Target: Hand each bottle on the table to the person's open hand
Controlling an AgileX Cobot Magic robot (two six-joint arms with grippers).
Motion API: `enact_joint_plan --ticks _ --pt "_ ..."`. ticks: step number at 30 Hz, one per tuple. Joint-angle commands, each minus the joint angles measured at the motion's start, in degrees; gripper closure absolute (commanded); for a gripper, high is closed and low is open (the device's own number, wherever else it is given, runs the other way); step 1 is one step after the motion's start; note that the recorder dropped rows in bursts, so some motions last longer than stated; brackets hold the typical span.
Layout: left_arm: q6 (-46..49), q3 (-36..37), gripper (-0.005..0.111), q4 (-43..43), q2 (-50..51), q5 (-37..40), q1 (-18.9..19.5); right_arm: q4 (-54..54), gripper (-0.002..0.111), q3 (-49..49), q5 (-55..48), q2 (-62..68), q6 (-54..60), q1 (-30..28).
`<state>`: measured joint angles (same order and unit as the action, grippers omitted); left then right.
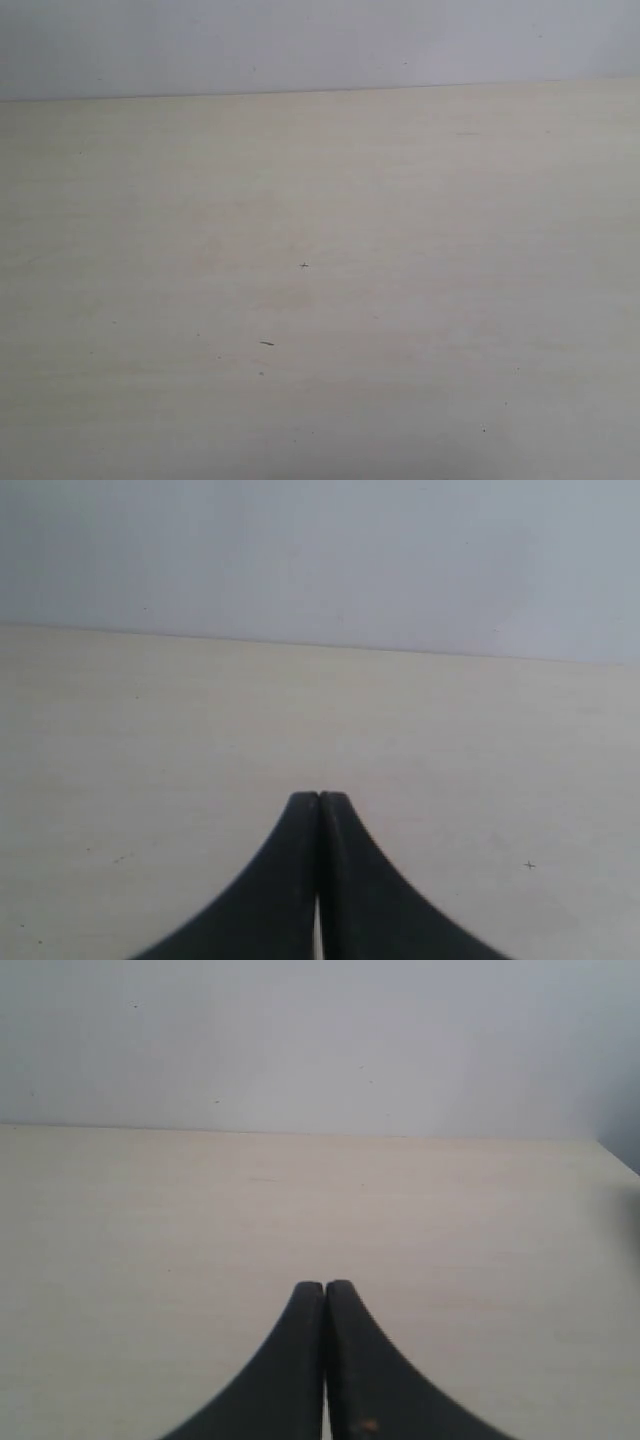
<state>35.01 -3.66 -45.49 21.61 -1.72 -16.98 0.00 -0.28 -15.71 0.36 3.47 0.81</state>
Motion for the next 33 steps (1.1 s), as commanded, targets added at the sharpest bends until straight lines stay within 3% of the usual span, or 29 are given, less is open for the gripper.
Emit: enact_joint_plan --ticks 1,5,9,10,12,27,29,33 --pt "-0.36 0.26 0.107 0.07 -0.17 -0.41 0.69 -0.37 0.108 0.28 0.2 -0.36 -0.1 -0.33" --pt "-6.42 0.26 0.107 4.09 -0.17 -0.24 0.69 -0.37 0.108 0.28 0.2 -0.36 -0.28 -0.33" --pt "-24.32 0.26 0.107 22.6 -0.17 -0.24 0.69 -0.37 0.108 0.28 0.2 -0.36 -0.28 -0.33" --pt "-32.94 0.26 0.107 31.35 -0.17 -0.24 0.69 -0.37 0.108 0.28 0.2 -0.36 -0.28 -0.33" --pt "-37.38 0.26 0.107 34.83 -0.17 -0.24 0.69 -0.37 0.108 0.28 0.2 -0.36 -0.28 -0.33" --pt "-36.83 0.26 0.107 40.43 -0.17 -0.24 1.02 -0.37 0.108 0.28 0.2 -0.36 -0.55 -0.33" --pt "-36.01 0.26 0.107 40.43 -0.33 -0.24 2.42 -0.37 0.108 0.28 0.2 -0.36 -0.55 -0.33" --pt "-36.01 0.63 0.107 40.43 -4.95 0.34 9.88 -0.37 0.108 0.28 0.03 -0.36 -0.54 -0.33"
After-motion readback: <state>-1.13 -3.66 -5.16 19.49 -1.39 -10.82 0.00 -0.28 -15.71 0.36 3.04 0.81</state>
